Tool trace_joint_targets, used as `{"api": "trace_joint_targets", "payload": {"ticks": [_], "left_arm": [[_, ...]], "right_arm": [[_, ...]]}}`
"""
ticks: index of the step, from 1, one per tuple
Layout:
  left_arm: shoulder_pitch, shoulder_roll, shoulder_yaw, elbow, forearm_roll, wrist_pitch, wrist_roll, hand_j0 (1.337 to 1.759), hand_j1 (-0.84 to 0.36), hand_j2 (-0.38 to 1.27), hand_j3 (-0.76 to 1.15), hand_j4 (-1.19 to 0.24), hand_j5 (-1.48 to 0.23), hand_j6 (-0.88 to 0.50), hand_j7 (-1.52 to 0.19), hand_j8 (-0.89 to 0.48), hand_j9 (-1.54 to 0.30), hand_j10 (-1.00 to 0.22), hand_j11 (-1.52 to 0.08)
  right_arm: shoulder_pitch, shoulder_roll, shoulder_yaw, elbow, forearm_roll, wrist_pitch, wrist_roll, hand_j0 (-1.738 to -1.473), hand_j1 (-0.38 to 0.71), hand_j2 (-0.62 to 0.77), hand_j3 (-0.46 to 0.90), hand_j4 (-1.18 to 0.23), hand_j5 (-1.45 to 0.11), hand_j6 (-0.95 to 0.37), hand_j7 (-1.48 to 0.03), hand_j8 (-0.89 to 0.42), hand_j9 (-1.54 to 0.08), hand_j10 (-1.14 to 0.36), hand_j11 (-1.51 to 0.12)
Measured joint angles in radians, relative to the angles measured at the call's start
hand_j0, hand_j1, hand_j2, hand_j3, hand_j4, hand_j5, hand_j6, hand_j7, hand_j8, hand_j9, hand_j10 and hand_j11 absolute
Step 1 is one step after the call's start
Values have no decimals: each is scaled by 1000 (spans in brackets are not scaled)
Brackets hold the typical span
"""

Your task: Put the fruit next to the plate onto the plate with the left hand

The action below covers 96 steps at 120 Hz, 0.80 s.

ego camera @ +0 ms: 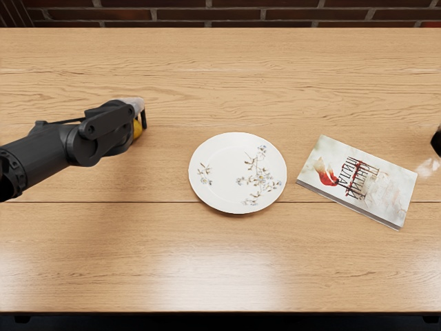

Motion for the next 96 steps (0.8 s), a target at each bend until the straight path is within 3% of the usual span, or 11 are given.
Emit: {"api": "trace_joint_targets", "payload": {"ticks": [7,25,55,73,96], "left_arm": [[-3,-1,0,-1,-2,-3,2,1658,-267,197,-159,-677,-772,-490,-785,-442,-843,-638,-840],[-22,-2,-2,-10,-8,-18,5,1656,-264,322,-76,-684,-844,-545,-850,-482,-878,-665,-876],[-79,10,-3,-57,-11,-53,9,1655,-269,360,-23,-686,-916,-533,-907,-482,-910,-681,-906],[-154,8,-12,-136,-22,-89,37,1655,-279,364,-11,-689,-928,-517,-921,-469,-919,-675,-914],[-198,14,-29,-294,-42,-102,56,1655,-283,410,-4,-687,-943,-529,-924,-472,-927,-677,-919]], "right_arm": [[0,0,0,0,0,0,0,-1658,-349,0,0,0,0,0,0,0,0,0,0],[0,0,0,0,0,0,0,-1658,-349,0,0,0,0,0,0,0,0,0,0],[0,0,0,0,0,0,0,-1658,-349,0,0,0,0,0,0,0,0,0,0],[0,0,0,0,0,0,0,-1658,-349,0,0,0,0,0,0,0,0,0,0],[-1,0,0,0,1,0,0,-1658,-349,0,0,0,0,0,0,0,0,0,0]]}}
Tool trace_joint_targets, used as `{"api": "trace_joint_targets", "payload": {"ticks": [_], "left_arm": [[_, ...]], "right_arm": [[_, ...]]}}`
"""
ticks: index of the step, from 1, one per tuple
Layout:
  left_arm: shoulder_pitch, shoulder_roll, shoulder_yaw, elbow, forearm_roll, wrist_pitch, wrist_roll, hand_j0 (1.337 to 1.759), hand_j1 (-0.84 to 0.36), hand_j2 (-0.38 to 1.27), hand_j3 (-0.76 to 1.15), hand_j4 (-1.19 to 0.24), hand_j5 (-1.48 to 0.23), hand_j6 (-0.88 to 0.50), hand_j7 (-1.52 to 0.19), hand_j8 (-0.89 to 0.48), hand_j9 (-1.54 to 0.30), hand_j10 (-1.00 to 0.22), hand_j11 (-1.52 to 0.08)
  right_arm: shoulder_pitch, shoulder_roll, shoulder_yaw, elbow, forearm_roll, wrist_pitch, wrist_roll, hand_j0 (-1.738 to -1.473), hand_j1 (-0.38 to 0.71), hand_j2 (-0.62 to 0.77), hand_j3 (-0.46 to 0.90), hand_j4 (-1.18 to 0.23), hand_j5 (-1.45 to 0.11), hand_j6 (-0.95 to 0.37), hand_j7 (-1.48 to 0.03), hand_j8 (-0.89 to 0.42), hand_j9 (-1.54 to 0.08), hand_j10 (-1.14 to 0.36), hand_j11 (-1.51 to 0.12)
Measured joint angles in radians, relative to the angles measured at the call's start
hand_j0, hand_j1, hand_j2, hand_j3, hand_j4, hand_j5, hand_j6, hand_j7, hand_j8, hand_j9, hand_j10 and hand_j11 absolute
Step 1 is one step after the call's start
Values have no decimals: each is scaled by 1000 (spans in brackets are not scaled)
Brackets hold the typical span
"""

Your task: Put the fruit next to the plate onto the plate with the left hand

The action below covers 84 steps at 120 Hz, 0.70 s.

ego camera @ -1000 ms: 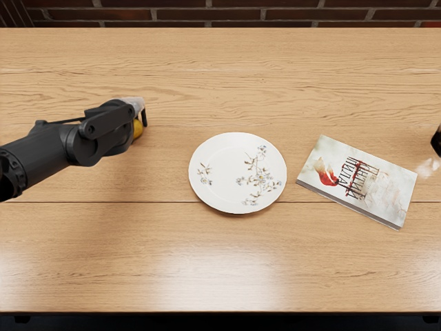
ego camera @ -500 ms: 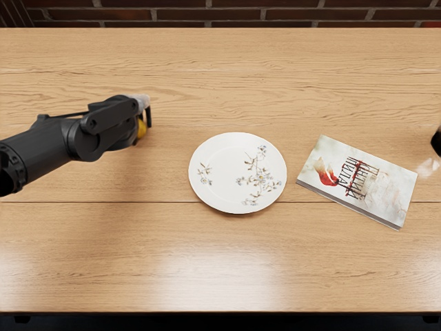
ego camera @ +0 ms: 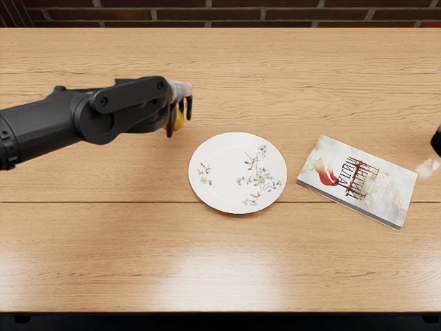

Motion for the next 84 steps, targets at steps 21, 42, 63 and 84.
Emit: {"api": "trace_joint_targets", "payload": {"ticks": [21,42,63,84], "left_arm": [[-22,-15,-13,-116,-2,1,3,1656,-296,452,-2,-683,-954,-526,-938,-472,-925,-677,-922],[-27,-54,-15,-177,-6,-3,4,1656,-311,486,-1,-679,-968,-526,-953,-466,-925,-674,-924],[-14,-57,-14,-193,-7,-12,5,1656,-292,461,0,-685,-961,-543,-947,-482,-935,-687,-926],[6,-57,-11,-195,-5,-16,4,1655,-272,441,0,-687,-953,-563,-939,-495,-936,-706,-925]], "right_arm": [[-1,0,0,-3,1,-1,0,-1658,-349,0,0,0,0,0,0,0,0,0,0],[-2,0,1,-8,1,-1,0,-1658,-349,0,0,0,0,0,0,0,0,0,0],[-3,0,1,-9,1,-1,0,-1658,-349,0,0,0,0,0,0,0,0,0,0],[-3,0,0,-9,1,-1,0,-1658,-349,0,0,0,0,0,0,0,0,0,0]]}}
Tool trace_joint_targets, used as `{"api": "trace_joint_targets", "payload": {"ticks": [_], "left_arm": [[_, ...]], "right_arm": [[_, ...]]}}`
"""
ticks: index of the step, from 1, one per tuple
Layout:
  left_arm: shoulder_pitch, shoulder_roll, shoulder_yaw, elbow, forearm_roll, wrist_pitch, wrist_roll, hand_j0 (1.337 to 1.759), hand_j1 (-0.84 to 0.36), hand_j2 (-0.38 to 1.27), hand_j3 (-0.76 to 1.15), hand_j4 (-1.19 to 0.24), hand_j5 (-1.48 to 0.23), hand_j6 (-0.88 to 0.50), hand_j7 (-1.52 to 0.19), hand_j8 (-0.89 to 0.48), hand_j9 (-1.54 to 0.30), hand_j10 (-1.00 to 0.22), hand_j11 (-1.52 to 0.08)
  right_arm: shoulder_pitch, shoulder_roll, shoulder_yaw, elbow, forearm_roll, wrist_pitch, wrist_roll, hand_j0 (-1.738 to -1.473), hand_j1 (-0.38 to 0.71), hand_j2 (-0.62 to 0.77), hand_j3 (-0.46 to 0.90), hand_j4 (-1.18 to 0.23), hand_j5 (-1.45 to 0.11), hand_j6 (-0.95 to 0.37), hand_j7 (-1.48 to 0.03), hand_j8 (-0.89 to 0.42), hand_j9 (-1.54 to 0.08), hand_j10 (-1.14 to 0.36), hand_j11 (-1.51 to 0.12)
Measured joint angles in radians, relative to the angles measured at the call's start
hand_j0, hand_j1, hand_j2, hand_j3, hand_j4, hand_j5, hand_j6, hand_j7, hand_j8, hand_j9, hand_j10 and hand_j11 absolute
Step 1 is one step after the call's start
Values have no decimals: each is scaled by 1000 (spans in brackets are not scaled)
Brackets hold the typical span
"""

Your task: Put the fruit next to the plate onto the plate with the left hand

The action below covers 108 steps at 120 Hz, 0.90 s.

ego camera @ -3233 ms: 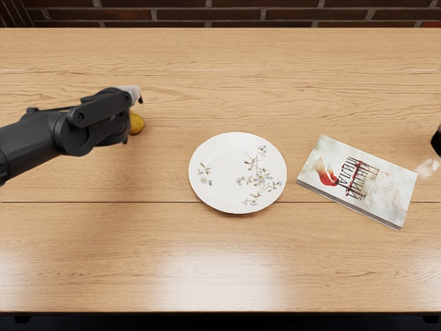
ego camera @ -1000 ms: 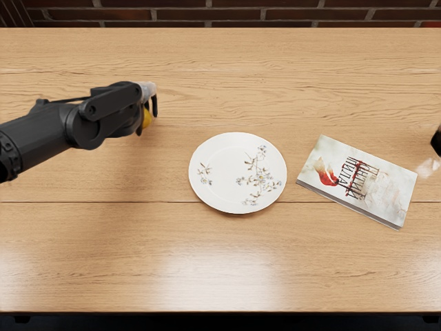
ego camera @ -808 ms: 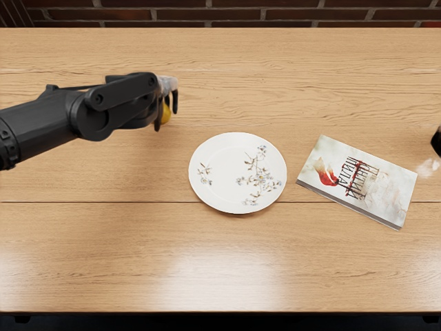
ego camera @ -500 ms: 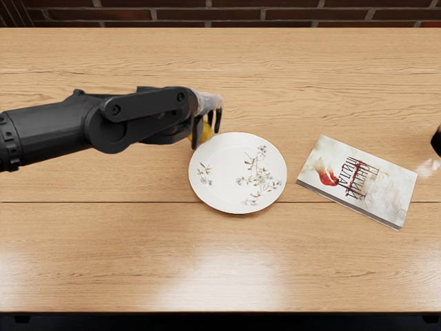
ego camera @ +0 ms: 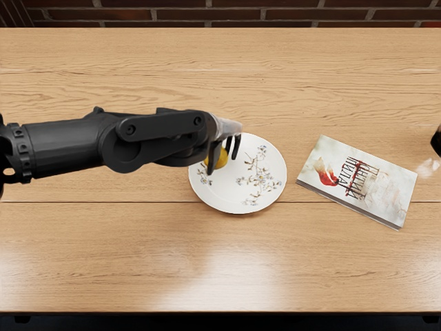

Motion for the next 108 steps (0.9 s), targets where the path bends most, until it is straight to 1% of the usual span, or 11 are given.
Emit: {"api": "trace_joint_targets", "payload": {"ticks": [12,17,31,47,53,60,72,81,86,95,108], "left_arm": [[2,0,0,1,1,1,0,1656,-266,425,0,-657,-902,-576,-889,-509,-888,-709,-879],[2,0,-3,1,1,4,-1,1656,-219,359,0,-592,-808,-527,-797,-471,-797,-634,-790],[32,0,-42,2,-8,7,-7,1657,10,206,0,-350,-476,-313,-470,-282,-470,-374,-466],[31,1,-109,0,-120,-22,-4,1658,163,110,0,-191,-259,-172,-256,-156,-255,-203,-253],[34,58,-146,-1,-166,-66,-3,1658,199,87,0,-154,-207,-139,-205,-126,-205,-163,-203],[35,163,-190,-19,-218,-135,-2,1658,231,66,0,-120,-161,-109,-160,-100,-159,-127,-158],[42,270,-245,-52,-293,-255,-2,1658,269,42,0,-80,-107,-74,-106,-68,-106,-85,-105],[69,383,-277,-74,-348,-335,-3,1658,288,30,0,-61,-81,-57,-80,-52,-80,-64,-80],[104,450,-306,-85,-367,-361,-5,1658,296,25,0,-53,-70,-50,-69,-46,-69,-55,-69],[156,529,-379,-100,-387,-388,-8,1658,307,19,0,-42,-55,-40,-54,-38,-54,-44,-54],[164,603,-444,-111,-416,-404,-9,1658,316,13,0,-32,-41,-31,-41,-30,-40,-33,-40]], "right_arm": [[0,0,0,0,0,0,0,-1658,-349,0,0,0,0,0,0,0,0,0,0],[0,0,0,0,0,0,0,-1658,-349,0,0,0,0,0,0,0,0,0,0],[0,0,0,0,0,0,0,-1658,-349,0,0,0,0,0,0,0,0,0,0],[0,0,0,0,0,0,0,-1658,-349,0,0,0,0,0,0,0,0,0,0],[0,0,0,0,0,0,0,-1658,-349,0,0,0,0,0,0,0,0,0,0],[0,0,0,0,0,0,0,-1658,-349,0,0,0,0,0,0,0,0,0,0],[1,0,0,0,0,0,0,-1658,-349,0,0,0,0,0,0,0,0,0,0],[1,0,0,0,-1,1,0,-1658,-349,0,0,0,0,0,0,0,0,0,0],[2,0,0,0,-1,1,0,-1658,-349,0,0,0,0,0,0,0,0,0,0],[2,0,0,0,-1,1,0,-1658,-349,0,0,0,0,0,0,0,0,0,0],[3,0,0,0,-1,1,0,-1658,-349,0,0,0,0,0,0,0,0,0,0]]}}
